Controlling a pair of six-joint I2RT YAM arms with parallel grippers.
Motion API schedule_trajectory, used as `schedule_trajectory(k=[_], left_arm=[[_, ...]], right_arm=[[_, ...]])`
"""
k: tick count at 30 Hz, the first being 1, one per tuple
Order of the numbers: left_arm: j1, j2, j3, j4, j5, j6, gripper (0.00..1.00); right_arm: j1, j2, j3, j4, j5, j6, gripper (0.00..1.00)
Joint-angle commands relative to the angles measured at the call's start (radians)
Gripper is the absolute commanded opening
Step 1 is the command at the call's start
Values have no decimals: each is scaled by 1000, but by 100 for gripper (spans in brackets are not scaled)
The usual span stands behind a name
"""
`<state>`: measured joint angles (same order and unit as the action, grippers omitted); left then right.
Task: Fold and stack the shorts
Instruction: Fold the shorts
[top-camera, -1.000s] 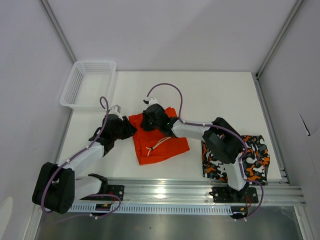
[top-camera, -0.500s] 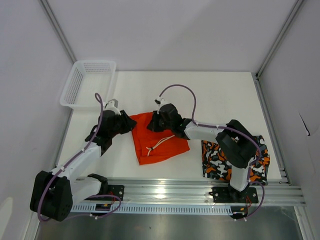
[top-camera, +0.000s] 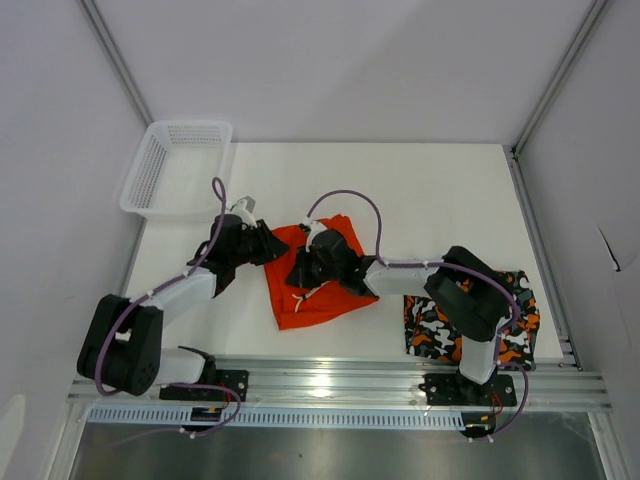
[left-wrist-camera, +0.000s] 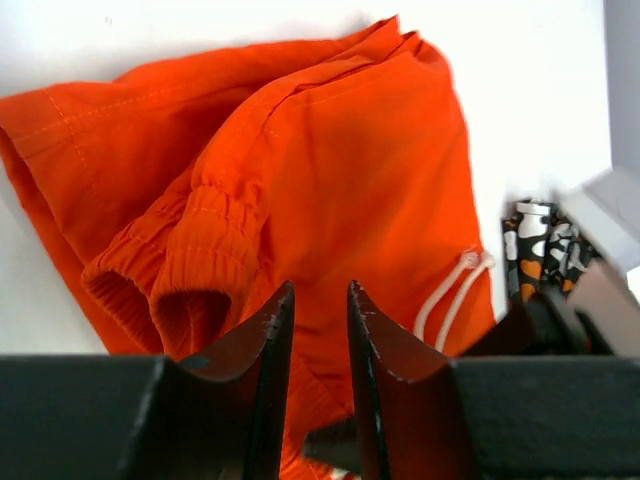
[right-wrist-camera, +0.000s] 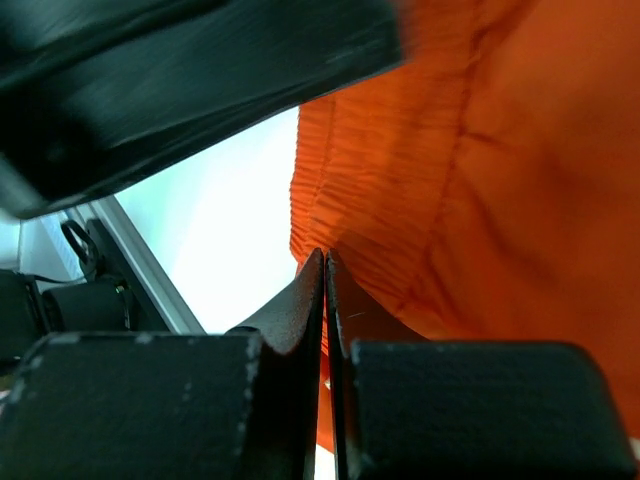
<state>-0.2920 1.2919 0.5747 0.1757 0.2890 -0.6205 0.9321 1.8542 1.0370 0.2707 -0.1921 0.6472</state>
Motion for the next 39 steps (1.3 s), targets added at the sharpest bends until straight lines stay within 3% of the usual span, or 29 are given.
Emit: schedule_trajectory(k=[1, 5, 9, 14, 15, 19, 23, 26, 30, 35, 39], left_arm=[[7, 78, 24, 99, 39, -18, 30], [42, 197, 25, 111, -28, -39, 25], [108, 260, -6, 198, 28, -74, 23], [113, 310, 13, 248, 62, -73, 21], [113, 313, 25, 248, 67, -70, 21], [113, 288, 65, 226, 102, -16, 22], [111, 218, 96, 148, 88, 22, 29], [111, 137, 91, 110, 59, 33, 38], [111, 25, 79, 26, 47, 44, 57], [111, -126, 39, -48, 41, 48, 84], [111, -225, 2, -122, -8, 42, 98]], right_arm=[[50, 48, -2, 77, 20, 8, 2], [96, 95, -2, 75, 72, 6, 2], [100, 103, -31, 81, 98, 15, 1], [90, 59, -29, 62, 86, -6, 6], [85, 40, -25, 39, 77, -23, 9], [25, -103, 32, -80, 62, -83, 45], [-99, -216, 73, -209, 27, -141, 57], [-206, -248, 98, -249, -65, -175, 65], [-387, -164, 231, -370, -193, -242, 70], [-443, 43, 386, -461, -225, -362, 81], [-487, 185, 504, -469, -309, -400, 84]])
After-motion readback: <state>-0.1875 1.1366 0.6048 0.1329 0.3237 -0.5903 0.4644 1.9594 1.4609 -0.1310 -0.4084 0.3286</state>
